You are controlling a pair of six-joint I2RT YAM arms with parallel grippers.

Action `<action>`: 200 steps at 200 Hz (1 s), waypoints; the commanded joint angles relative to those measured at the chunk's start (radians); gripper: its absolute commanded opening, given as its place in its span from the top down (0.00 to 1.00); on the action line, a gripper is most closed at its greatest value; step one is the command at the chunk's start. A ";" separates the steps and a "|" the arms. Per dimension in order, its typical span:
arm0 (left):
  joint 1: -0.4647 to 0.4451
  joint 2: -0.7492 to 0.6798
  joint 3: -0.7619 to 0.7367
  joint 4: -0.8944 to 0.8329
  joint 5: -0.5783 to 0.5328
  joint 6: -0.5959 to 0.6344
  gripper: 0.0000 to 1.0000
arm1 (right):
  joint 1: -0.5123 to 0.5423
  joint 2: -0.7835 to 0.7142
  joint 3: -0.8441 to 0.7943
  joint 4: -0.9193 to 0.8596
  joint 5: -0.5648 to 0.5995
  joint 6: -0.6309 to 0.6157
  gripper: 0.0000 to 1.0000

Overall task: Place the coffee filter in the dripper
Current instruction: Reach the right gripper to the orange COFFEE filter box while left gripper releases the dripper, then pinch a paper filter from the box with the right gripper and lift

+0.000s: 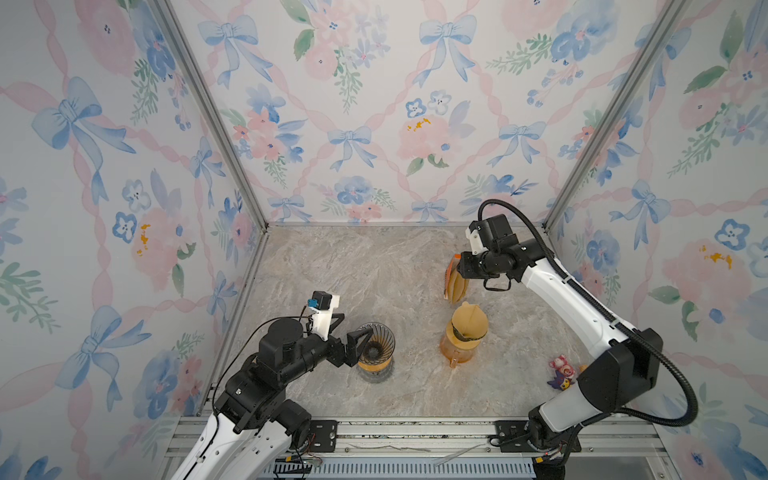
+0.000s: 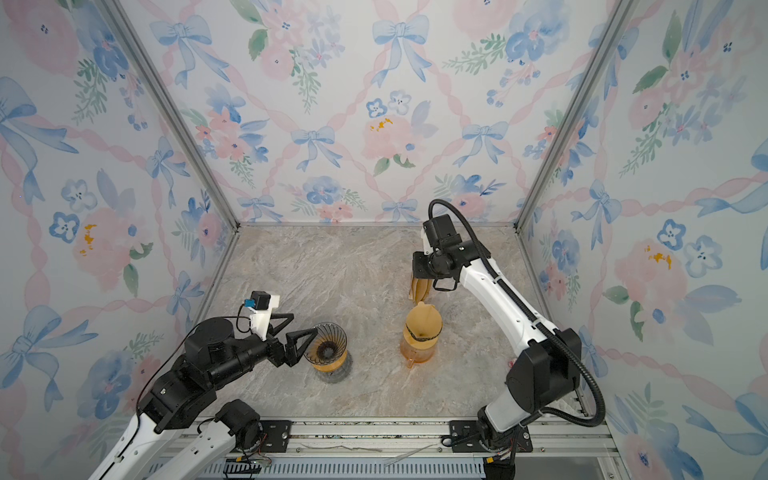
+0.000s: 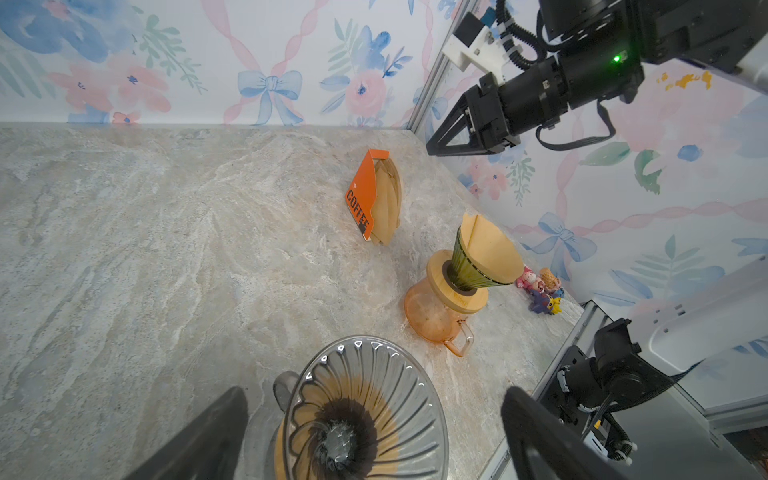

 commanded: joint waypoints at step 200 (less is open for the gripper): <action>0.005 0.004 -0.014 0.027 -0.044 0.017 0.03 | -0.061 0.407 0.225 -0.084 0.071 -0.010 0.81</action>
